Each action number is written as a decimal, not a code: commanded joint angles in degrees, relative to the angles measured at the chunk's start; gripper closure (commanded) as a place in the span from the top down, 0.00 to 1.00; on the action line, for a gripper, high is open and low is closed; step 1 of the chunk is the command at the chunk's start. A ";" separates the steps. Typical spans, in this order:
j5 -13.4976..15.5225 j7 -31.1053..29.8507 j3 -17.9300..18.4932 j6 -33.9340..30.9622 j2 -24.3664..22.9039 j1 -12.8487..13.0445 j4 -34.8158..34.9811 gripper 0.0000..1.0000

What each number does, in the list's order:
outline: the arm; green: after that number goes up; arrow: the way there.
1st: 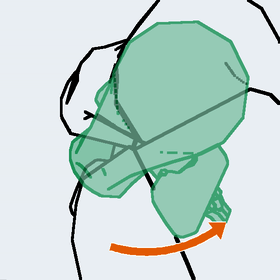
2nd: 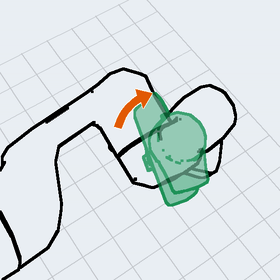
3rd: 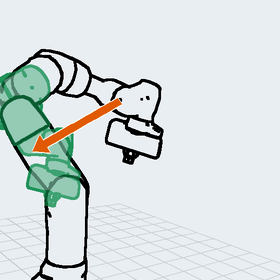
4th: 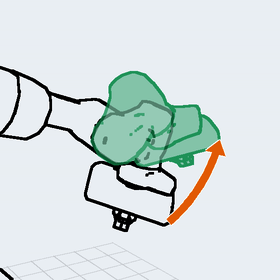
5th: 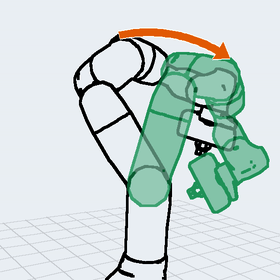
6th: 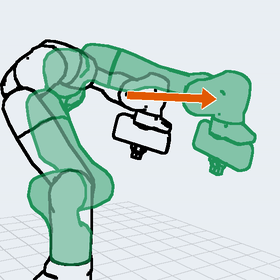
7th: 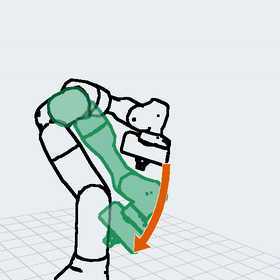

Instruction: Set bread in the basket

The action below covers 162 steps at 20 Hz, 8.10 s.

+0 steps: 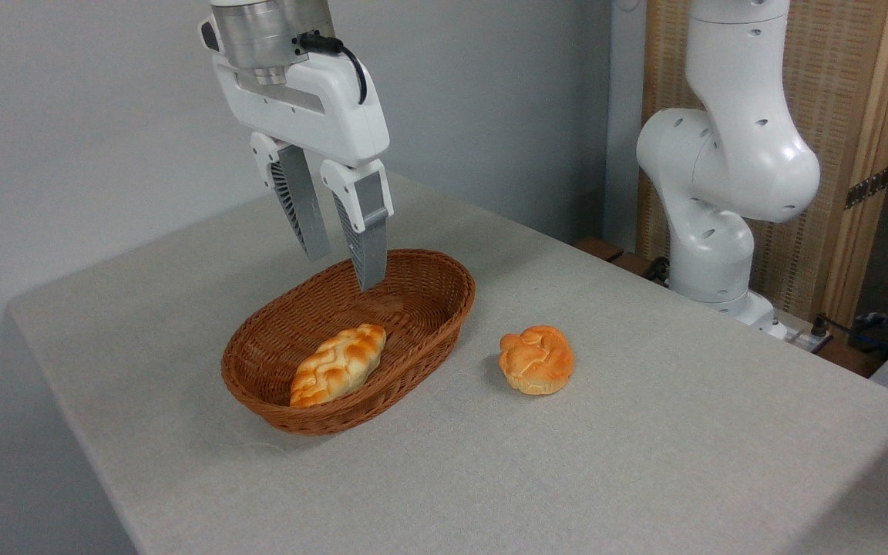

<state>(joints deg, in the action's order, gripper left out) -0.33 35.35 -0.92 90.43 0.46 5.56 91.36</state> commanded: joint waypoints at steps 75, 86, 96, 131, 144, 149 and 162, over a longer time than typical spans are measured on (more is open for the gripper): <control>-5.99 38.13 4.53 20.30 -27.44 0.50 54.09 1.00; -5.99 38.13 4.53 25.93 -26.83 0.59 56.82 1.00; -6.08 38.21 4.44 24.97 -26.74 0.76 56.56 0.54; 12.36 23.74 4.27 14.86 -24.98 0.76 36.88 0.37; 19.23 9.74 1.19 22.25 -16.98 6.39 37.05 0.91; 18.79 9.91 1.01 21.63 -16.81 6.39 37.22 1.00; 18.53 10.62 0.84 21.54 -16.81 6.39 37.13 1.00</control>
<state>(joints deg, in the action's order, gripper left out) 18.36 45.94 -0.08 112.41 -16.46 11.73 129.11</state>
